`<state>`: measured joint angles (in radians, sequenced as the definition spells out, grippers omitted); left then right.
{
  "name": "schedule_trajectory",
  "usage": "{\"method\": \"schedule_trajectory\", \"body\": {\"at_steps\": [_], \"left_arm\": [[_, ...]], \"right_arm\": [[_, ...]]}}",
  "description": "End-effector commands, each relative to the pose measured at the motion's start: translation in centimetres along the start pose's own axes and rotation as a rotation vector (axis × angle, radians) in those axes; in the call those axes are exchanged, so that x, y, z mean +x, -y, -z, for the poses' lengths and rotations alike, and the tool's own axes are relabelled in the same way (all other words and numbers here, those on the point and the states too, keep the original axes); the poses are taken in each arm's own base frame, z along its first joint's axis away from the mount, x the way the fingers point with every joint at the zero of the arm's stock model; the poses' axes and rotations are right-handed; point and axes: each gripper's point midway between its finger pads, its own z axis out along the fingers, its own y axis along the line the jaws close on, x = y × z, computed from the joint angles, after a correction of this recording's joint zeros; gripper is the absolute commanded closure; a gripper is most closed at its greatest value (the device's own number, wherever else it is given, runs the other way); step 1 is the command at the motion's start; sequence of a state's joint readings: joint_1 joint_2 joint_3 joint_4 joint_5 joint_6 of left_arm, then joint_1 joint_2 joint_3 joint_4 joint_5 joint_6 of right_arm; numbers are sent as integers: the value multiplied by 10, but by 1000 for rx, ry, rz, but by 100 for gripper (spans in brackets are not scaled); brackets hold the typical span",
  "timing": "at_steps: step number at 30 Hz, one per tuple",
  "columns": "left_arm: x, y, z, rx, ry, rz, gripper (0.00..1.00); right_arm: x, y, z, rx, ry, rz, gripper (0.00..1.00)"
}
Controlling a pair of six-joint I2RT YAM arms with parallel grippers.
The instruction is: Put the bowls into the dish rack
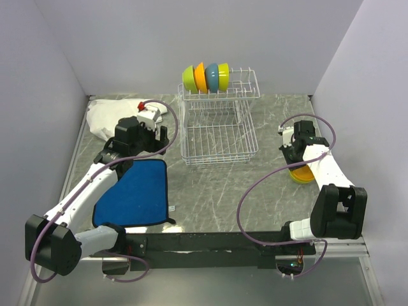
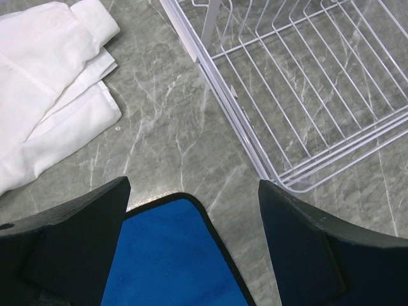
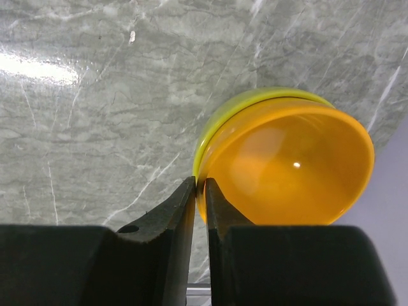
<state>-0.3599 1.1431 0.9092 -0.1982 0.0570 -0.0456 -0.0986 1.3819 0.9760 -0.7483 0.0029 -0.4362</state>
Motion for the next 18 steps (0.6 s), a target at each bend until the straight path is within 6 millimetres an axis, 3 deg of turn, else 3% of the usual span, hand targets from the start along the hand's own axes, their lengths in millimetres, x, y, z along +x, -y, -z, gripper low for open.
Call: {"method": "schedule_trajectory", "body": {"at_steps": [1,12,18], "left_arm": [[-24,-1,5,3,82,9,11],[-24,-13,12,-16,100,46,11],[-24,-17,12,-24,102,64,11]], "right_arm": [[-2,5,2,14,21,5,81],[2,3,-3,9,3,8,76],[1,4,-1,6,4,13,89]]}}
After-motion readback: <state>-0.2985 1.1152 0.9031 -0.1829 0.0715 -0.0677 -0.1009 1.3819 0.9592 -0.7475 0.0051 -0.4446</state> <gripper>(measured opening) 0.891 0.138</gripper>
